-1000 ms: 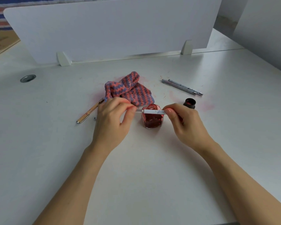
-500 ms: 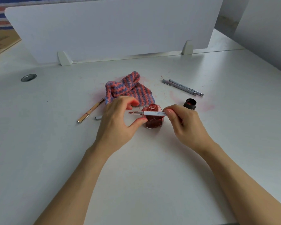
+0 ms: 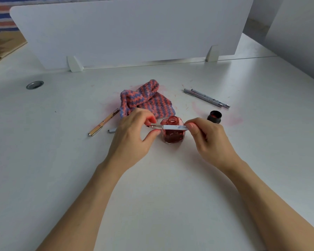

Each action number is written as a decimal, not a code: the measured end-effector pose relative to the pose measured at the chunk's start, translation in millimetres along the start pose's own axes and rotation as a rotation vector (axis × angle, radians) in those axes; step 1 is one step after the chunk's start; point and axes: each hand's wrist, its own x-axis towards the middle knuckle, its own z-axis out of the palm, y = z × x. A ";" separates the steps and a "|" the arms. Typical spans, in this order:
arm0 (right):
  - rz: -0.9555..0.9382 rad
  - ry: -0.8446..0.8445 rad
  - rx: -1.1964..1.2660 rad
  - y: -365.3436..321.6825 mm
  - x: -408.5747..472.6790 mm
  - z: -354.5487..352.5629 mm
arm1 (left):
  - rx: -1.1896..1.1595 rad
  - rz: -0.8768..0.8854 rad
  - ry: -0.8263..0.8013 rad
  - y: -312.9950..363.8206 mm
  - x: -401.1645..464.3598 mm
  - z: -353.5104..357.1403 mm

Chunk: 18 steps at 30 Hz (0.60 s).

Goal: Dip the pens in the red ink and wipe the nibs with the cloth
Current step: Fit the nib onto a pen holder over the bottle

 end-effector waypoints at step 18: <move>0.007 -0.018 -0.017 0.4 -1.3 0.5 | 0.004 -0.016 -0.043 -1.3 -1.2 -0.4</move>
